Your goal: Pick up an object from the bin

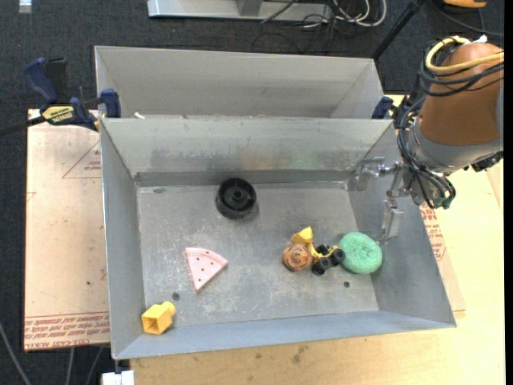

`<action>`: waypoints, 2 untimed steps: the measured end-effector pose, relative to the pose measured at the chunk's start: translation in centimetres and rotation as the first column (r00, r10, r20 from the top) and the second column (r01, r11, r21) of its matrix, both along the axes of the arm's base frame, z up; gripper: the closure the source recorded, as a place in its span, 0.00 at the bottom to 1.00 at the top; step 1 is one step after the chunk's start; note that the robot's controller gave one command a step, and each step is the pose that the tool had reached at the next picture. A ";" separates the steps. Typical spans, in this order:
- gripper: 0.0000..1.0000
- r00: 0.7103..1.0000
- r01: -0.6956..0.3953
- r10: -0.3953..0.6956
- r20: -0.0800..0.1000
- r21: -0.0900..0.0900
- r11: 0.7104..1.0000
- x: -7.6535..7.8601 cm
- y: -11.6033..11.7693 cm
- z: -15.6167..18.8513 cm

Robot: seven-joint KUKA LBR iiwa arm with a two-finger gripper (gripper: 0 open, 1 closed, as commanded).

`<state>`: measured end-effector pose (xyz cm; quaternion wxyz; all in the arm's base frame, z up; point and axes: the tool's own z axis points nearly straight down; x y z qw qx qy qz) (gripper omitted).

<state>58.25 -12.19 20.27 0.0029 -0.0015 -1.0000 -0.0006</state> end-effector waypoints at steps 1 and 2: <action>0.00 1.000 -0.003 0.003 0.008 -0.001 1.000 0.1 0.1 0.5; 0.00 1.000 0.028 -0.028 0.011 -0.001 1.000 -1.0 4.4 -6.9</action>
Offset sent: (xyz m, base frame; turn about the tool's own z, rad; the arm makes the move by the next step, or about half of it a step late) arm -0.0210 0.0803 -0.1327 0.0536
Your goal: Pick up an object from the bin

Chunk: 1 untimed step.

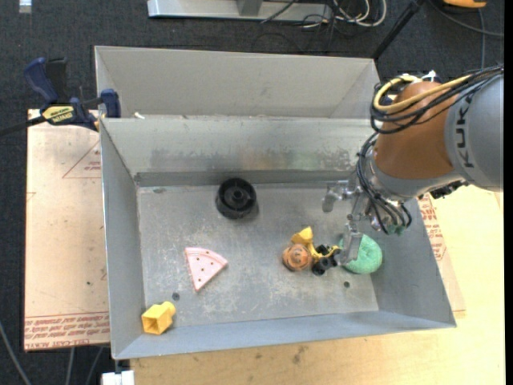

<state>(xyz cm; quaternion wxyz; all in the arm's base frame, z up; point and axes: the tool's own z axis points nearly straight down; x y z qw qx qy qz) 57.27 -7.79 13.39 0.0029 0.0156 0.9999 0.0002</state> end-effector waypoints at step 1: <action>0.00 0.996 -0.085 0.085 -0.009 0.001 0.996 -1.5 3.4 -0.2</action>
Offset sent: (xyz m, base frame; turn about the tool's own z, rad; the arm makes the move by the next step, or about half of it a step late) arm -0.0201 0.0303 -0.0013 -0.0312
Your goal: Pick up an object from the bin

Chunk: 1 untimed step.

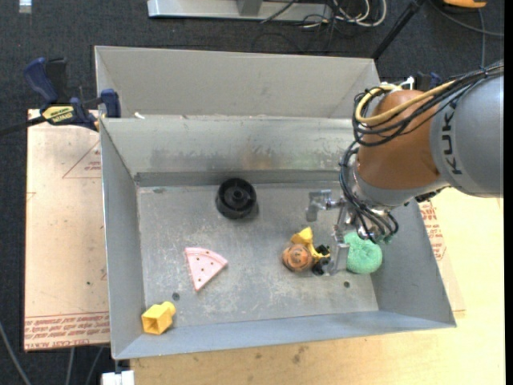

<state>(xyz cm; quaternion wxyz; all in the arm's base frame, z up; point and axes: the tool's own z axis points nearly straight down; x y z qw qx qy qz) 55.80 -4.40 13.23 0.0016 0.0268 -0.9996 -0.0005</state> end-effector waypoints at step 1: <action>0.00 1.000 -0.016 0.016 0.008 0.000 1.000 0.0 1.0 3.0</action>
Offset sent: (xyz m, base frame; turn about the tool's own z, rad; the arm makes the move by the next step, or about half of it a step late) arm -0.0155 0.0036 -0.0623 0.0182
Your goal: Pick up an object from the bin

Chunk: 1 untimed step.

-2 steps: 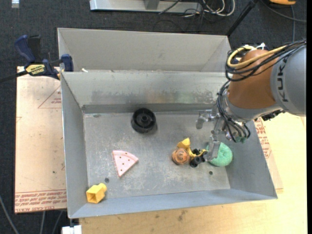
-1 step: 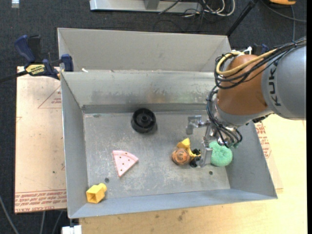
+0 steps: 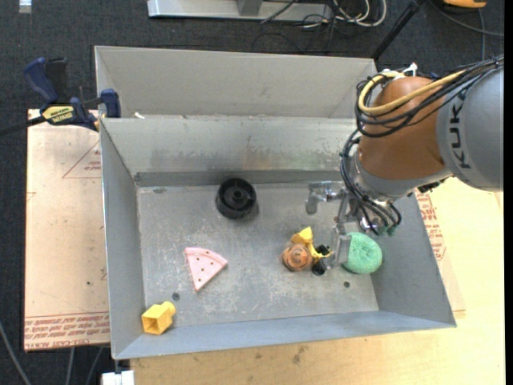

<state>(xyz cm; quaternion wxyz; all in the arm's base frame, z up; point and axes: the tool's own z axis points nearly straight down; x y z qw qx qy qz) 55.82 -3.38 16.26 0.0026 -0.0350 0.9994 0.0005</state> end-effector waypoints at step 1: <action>0.00 1.000 0.024 -0.024 0.002 0.000 1.000 -0.9 -0.4 -6.5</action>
Offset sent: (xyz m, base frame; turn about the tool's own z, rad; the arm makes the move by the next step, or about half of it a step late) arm -0.0138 -0.0017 -0.0926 0.0226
